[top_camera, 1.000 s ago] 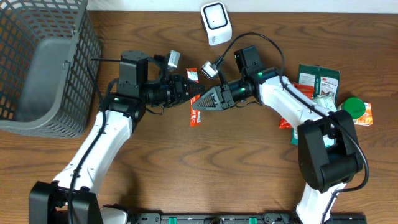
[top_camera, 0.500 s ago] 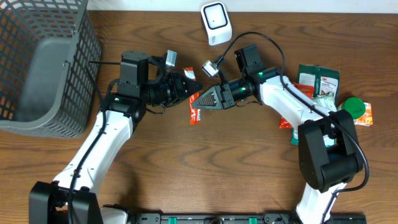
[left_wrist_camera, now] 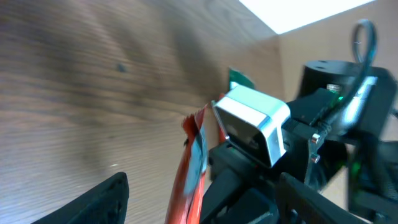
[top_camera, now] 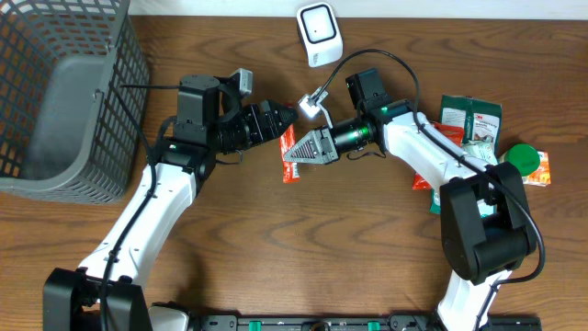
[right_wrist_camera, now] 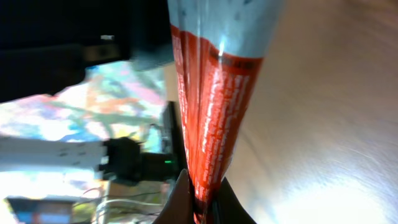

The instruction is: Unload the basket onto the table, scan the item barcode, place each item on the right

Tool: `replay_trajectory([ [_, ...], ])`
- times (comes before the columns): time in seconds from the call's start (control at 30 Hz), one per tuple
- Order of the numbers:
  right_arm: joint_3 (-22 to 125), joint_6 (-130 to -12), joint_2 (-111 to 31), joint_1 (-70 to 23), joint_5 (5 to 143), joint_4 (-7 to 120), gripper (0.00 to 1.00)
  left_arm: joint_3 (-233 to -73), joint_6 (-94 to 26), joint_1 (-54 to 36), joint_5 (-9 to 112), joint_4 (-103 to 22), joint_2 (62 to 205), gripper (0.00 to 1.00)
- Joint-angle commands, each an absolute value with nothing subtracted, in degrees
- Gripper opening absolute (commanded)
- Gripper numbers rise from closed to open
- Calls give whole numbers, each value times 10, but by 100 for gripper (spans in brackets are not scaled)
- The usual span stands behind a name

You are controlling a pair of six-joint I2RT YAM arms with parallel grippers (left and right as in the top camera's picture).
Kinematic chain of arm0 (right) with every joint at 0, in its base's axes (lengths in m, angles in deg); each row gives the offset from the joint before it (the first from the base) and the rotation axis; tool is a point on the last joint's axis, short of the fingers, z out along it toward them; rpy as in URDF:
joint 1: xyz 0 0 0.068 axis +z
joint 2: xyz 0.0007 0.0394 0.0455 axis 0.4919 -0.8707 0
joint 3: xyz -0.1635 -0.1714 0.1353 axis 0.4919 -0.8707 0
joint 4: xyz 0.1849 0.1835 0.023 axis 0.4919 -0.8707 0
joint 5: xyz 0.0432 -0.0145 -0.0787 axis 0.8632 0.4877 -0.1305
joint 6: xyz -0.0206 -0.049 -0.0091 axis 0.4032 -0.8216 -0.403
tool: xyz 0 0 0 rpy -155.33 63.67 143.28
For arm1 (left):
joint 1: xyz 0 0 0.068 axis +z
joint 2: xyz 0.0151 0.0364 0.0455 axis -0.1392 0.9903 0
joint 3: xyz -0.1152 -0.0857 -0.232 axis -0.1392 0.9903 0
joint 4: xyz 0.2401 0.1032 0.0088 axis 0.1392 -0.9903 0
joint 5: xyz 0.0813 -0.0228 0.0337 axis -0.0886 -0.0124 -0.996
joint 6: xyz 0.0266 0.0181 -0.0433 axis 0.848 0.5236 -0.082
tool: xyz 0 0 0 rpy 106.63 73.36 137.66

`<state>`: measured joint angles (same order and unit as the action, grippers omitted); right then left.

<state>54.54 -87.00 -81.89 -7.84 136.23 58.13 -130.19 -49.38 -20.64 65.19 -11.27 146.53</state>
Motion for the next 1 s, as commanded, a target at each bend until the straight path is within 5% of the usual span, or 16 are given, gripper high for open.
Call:
replay_trajectory([
  [0.0,548,-878,-804,-77,1260,570,1,-1312,-467,-206,584,-137,1469,76],
  [0.33,548,-803,-804,-77,941,532,1,-1312,-458,-206,390,-296,1469,76],
  [0.7,549,-755,-804,-60,693,505,1,-1312,-390,-206,359,-364,1469,76],
  [0.97,557,-743,-804,34,398,485,1,-1305,-390,-206,359,-366,1469,76],
])
